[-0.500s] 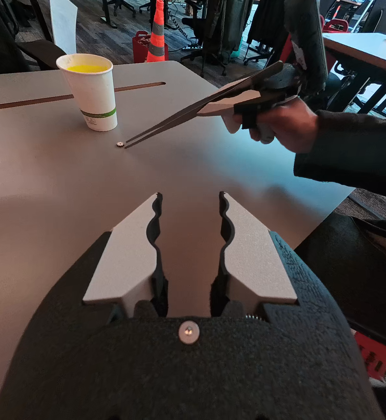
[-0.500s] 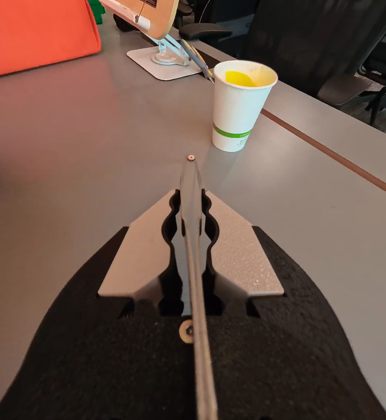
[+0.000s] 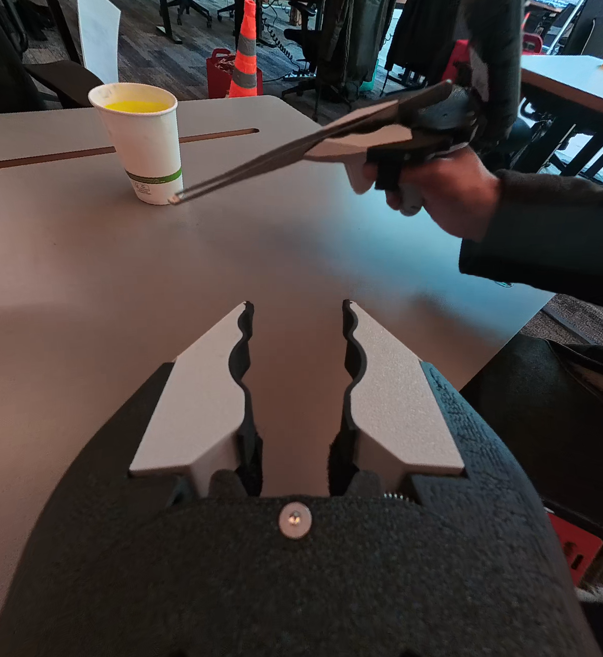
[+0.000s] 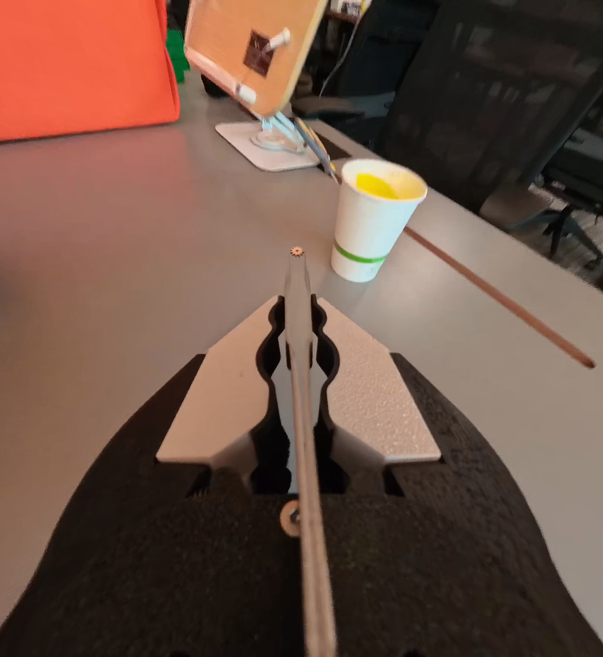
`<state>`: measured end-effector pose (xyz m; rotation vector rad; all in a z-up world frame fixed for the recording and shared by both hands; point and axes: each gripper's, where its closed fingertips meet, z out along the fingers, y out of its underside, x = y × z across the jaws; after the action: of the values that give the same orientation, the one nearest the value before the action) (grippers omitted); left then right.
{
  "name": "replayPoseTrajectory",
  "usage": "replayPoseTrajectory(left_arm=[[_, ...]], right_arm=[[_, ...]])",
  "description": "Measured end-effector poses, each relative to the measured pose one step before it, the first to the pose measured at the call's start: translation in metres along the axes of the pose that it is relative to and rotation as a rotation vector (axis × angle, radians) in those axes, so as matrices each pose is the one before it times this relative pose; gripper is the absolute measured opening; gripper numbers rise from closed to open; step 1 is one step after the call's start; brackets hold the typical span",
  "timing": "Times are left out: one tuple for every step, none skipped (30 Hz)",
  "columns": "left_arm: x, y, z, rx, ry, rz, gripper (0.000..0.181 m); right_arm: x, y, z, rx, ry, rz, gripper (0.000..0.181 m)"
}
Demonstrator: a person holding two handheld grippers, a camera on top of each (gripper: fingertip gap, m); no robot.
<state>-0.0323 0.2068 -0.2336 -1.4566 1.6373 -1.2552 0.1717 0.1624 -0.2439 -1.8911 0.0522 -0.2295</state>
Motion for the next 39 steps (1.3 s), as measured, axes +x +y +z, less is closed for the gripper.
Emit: replayPoseTrajectory(left_arm=[[0.00003, 0.00019, 0.00011, -0.0004, 0.0006, -0.0014, 0.051], [-0.00011, 0.00024, -0.00001, -0.0005, 0.0002, -0.0013, 0.051], [0.00006, 0.00012, 0.00009, -0.0005, 0.0003, -0.0009, 0.051], [0.00008, -0.00010, -0.00008, 0.0004, -0.0003, 0.0002, 0.051], [0.00013, -0.00021, -0.00014, 0.0008, -0.0003, 0.0013, 0.051], [0.00022, -0.00017, -0.00006, 0.0003, -0.0002, 0.0014, 0.051], [0.00017, -0.00003, -0.00008, -0.0001, 0.0000, 0.0010, 0.051], [0.00009, -0.00007, -0.00016, 0.0005, -0.0001, 0.0007, 0.051], [-0.00003, -0.00012, -0.00009, 0.0005, -0.0004, 0.0002, 0.051], [-0.00011, -0.00003, -0.00002, 0.0001, -0.0004, -0.0005, 0.051], [0.00001, -0.00003, 0.00001, 0.0002, -0.0001, -0.0003, 0.051], [-0.00017, 0.00018, -0.00003, -0.0007, -0.0004, 0.0000, 0.051], [0.00003, 0.00020, 0.00001, -0.0008, -0.0002, 0.0004, 0.051], [-0.00012, -0.00011, -0.00010, 0.0004, -0.0009, 0.0005, 0.051], [-0.00014, -0.00015, -0.00015, 0.0010, -0.0009, 0.0009, 0.051], [-0.00004, -0.00003, -0.00004, -0.0004, -0.0007, 0.0008, 0.051], [-0.00026, 0.00006, 0.00001, -0.0007, -0.0006, 0.0008, 0.051], [-0.00030, 0.00019, 0.00011, -0.0004, -0.0009, 0.0004, 0.051], [-0.00008, 0.00021, 0.00011, -0.0005, 0.0000, -0.0008, 0.051], [-0.00003, 0.00009, 0.00009, -0.0007, 0.0013, -0.0020, 0.051], [-0.00002, 0.00002, 0.00002, 0.0005, 0.0005, -0.0018, 0.051], [0.00002, -0.00005, 0.00018, 0.0008, 0.0003, -0.0003, 0.051], [0.00012, 0.00036, 0.00018, -0.0017, 0.0003, 0.0006, 0.051], [0.00009, 0.00045, 0.00029, -0.0020, 0.0004, 0.0008, 0.051], [0.00022, 0.00026, 0.00009, -0.0005, 0.0005, 0.0003, 0.051], [0.00005, 0.00008, -0.00004, -0.0006, 0.0005, 0.0004, 0.051], [-0.00028, 0.00016, -0.00003, -0.0006, -0.0009, 0.0006, 0.051], [-0.00031, -0.00005, -0.00010, 0.0006, -0.0011, -0.0001, 0.051], [-0.00033, -0.00010, -0.00013, 0.0008, -0.0006, -0.0016, 0.051], [-0.00009, -0.00002, -0.00007, 0.0001, 0.0004, -0.0019, 0.051], [-0.00017, 0.00018, 0.00016, -0.0006, 0.0000, -0.0013, 0.051], [0.00005, 0.00010, 0.00006, 0.0000, -0.0001, 0.0004, 0.051], [0.00019, 0.00010, 0.00003, -0.0006, -0.0003, 0.0009, 0.051], [0.00016, -0.00004, -0.00001, -0.0003, 0.0001, 0.0009, 0.051], [0.00025, -0.00010, -0.00002, 0.0005, -0.0001, 0.0007, 0.051], [0.00012, -0.00008, -0.00006, 0.0003, -0.0003, 0.0008, 0.051], [-0.00002, 0.00006, 0.00000, -0.0004, -0.0004, 0.0007, 0.051], [-0.00004, 0.00006, -0.00003, -0.0004, -0.0002, 0.0001, 0.051], [0.00001, 0.00006, 0.00006, 0.0003, -0.0001, -0.0005, 0.051]], right_arm=[[0.00020, -0.00959, -0.00313, 0.0295, 0.0057, -0.0126, 0.013], [0.00181, -0.00966, -0.00292, 0.0287, 0.0133, -0.0164, 0.013], [0.00352, -0.00963, -0.00233, 0.0321, 0.0205, -0.0217, 0.013], [0.00556, -0.00873, -0.00147, 0.0307, 0.0269, -0.0203, 0.013], [0.00580, -0.00747, -0.00058, 0.0267, 0.0216, -0.0116, 0.013], [0.00610, -0.00627, 0.00000, 0.0227, 0.0198, -0.0029, 0.013], [0.00641, -0.00470, 0.00071, 0.0170, 0.0204, 0.0050, 0.013], [0.00535, -0.00243, 0.00158, 0.0061, 0.0129, 0.0101, 0.013], [0.00460, 0.00097, 0.00280, -0.0127, 0.0087, 0.0133, 0.014], [0.00439, 0.00247, 0.00286, -0.0217, 0.0092, 0.0111, 0.014], [0.00404, 0.00172, 0.00270, -0.0114, 0.0123, 0.0061, 0.014], [0.00207, 0.00259, 0.00299, -0.0153, 0.0004, 0.0063, 0.014], [0.00142, 0.00410, 0.00284, -0.0267, -0.0029, 0.0100, 0.014], [0.00073, 0.00315, 0.00256, -0.0164, -0.0057, 0.0096, 0.014], [0.00007, 0.00191, 0.00166, -0.0072, -0.0074, 0.0084, 0.014], [0.00043, 0.00044, 0.00088, 0.0030, -0.0014, 0.0063, 0.014], [0.00060, 0.00090, 0.00048, -0.0014, 0.0005, 0.0008, 0.014], [0.00128, 0.00096, -0.00012, -0.0054, 0.0054, -0.0029, 0.014], [0.00068, -0.00034, -0.00032, 0.0038, 0.0016, -0.0008, 0.014], [-0.00006, -0.00058, -0.00034, 0.0038, -0.0032, 0.0065, 0.015], [0.00001, -0.00022, -0.00012, 0.0003, -0.0010, 0.0079, 0.015], [0.00014, -0.00014, 0.00014, 0.0005, 0.0004, 0.0043, 0.016], [-0.00004, 0.00024, 0.00031, -0.0022, 0.0000, 0.0029, 0.016], [0.00011, 0.00073, 0.00040, -0.0052, -0.0001, 0.0034, 0.016], [0.00022, 0.00047, 0.00022, -0.0036, 0.0003, 0.0043, 0.016], [-0.00001, -0.00031, -0.00006, 0.0030, -0.0011, 0.0038, 0.016], [0.00026, -0.00037, -0.00014, 0.0027, 0.0009, 0.0027, 0.016], [0.00070, -0.00005, -0.00014, 0.0000, 0.0038, 0.0013, 0.016], [0.00023, 0.00006, 0.00004, -0.0004, 0.0004, 0.0002, 0.016], [-0.00008, -0.00010, -0.00006, 0.0002, -0.0013, 0.0005, 0.016], [-0.00008, 0.00007, -0.00015, -0.0010, -0.0003, 0.0024, 0.016], [0.00028, 0.00022, 0.00001, -0.0023, 0.0015, 0.0029, 0.016], [0.00054, 0.00014, -0.00004, -0.0016, 0.0032, 0.0030, 0.016], [0.00006, -0.00030, -0.00003, 0.0003, -0.0007, 0.0027, 0.016], [0.00003, -0.00040, -0.00018, 0.0013, -0.0005, 0.0030, 0.016], [0.00044, -0.00032, -0.00022, 0.0008, 0.0021, 0.0025, 0.017], [0.00006, -0.00017, -0.00010, 0.0000, 0.0003, 0.0018, 0.017], [0.00006, -0.00012, -0.00008, -0.0005, 0.0004, 0.0002, 0.017], [0.00007, 0.00000, -0.00007, -0.0007, 0.0003, -0.0003, 0.017]])
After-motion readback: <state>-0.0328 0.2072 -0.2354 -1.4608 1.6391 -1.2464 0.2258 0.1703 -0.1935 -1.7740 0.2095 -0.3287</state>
